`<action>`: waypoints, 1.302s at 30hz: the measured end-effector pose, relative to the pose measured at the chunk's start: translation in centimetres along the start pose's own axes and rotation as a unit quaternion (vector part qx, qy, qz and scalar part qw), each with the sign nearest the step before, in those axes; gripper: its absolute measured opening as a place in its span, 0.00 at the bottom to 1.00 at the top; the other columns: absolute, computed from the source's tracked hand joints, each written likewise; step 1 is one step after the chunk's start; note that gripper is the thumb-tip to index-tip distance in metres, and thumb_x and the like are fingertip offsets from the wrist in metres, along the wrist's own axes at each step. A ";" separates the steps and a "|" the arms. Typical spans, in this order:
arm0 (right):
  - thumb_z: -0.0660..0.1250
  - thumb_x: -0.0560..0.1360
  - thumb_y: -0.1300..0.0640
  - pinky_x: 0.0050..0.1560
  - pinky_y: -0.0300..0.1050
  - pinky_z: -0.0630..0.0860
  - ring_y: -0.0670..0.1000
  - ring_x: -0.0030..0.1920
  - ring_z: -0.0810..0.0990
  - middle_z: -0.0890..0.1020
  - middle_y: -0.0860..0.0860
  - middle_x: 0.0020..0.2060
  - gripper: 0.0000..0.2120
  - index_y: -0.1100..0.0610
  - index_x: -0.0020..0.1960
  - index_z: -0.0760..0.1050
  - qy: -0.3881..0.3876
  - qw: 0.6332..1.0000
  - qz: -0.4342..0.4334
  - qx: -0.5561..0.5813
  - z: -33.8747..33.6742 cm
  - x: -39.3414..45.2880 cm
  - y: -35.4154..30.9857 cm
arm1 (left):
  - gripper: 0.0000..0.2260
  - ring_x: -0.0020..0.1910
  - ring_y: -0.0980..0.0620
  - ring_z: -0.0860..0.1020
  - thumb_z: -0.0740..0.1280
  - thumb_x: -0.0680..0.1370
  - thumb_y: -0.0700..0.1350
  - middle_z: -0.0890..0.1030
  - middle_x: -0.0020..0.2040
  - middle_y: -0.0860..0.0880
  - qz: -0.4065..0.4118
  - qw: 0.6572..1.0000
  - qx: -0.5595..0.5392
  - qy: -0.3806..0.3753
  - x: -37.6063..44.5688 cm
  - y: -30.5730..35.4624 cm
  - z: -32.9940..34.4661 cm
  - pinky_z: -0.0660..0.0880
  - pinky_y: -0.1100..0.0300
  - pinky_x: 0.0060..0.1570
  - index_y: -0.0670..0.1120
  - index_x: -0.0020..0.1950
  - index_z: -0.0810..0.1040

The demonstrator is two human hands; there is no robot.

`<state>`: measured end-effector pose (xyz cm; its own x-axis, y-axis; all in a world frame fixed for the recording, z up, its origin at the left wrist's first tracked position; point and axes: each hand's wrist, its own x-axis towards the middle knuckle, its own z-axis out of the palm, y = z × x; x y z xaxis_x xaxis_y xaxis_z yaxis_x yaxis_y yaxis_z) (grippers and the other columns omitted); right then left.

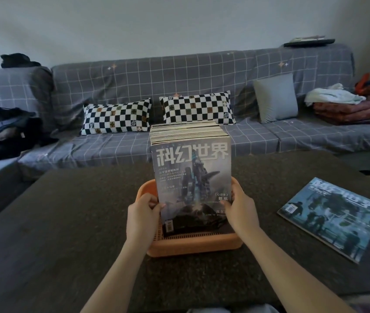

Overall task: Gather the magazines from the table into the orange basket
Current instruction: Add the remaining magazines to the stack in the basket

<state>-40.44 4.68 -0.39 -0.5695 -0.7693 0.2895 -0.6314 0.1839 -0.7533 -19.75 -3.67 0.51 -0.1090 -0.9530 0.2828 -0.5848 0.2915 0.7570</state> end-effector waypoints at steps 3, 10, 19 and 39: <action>0.67 0.75 0.60 0.50 0.41 0.74 0.49 0.57 0.78 0.79 0.48 0.59 0.28 0.50 0.71 0.62 0.007 1.000 -0.002 0.003 0.1 0.2 0.2 | 0.09 0.37 0.62 0.76 0.72 0.74 0.45 0.77 0.37 0.58 -0.009 1.000 -0.004 -0.001 0.1 0.0 0.1 0.68 0.67 0.33 0.55 0.39 0.74; 0.69 0.73 0.60 0.53 0.42 0.74 0.51 0.60 0.76 0.76 0.51 0.61 0.28 0.52 0.70 0.63 0.042 0.999 0.002 -0.008 0.5 0.5 0.3 | 0.06 0.41 0.58 0.78 0.72 0.75 0.46 0.81 0.43 0.56 -0.022 0.999 -0.014 0.028 0.0 -0.3 0.3 0.71 0.66 0.37 0.49 0.51 0.80; 0.68 0.74 0.60 0.59 0.43 0.72 0.49 0.61 0.76 0.73 0.48 0.66 0.32 0.49 0.73 0.59 -0.004 0.999 -0.044 -0.017 0.1 0.6 0.4 | 0.07 0.30 0.66 0.74 0.67 0.78 0.43 0.74 0.32 0.65 0.014 0.999 0.024 0.018 0.0 -0.3 0.4 0.64 0.74 0.30 0.47 0.52 0.84; 0.66 0.75 0.52 0.44 0.30 0.68 0.43 0.50 0.76 0.81 0.51 0.54 0.18 0.56 0.64 0.73 0.135 0.989 0.023 0.049 -9.2 -4.7 4.9 | 0.05 0.45 0.58 0.80 0.66 0.78 0.51 0.81 0.46 0.55 0.056 0.962 -0.189 -0.188 -5.9 10.7 8.9 0.75 0.65 0.44 0.56 0.54 0.76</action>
<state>-45.73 14.82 0.05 -0.7248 -0.5671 0.3913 -0.5549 0.1437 -0.8194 -32.54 4.34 1.72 -0.4793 -0.8557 0.1948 -0.2264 0.3351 0.9146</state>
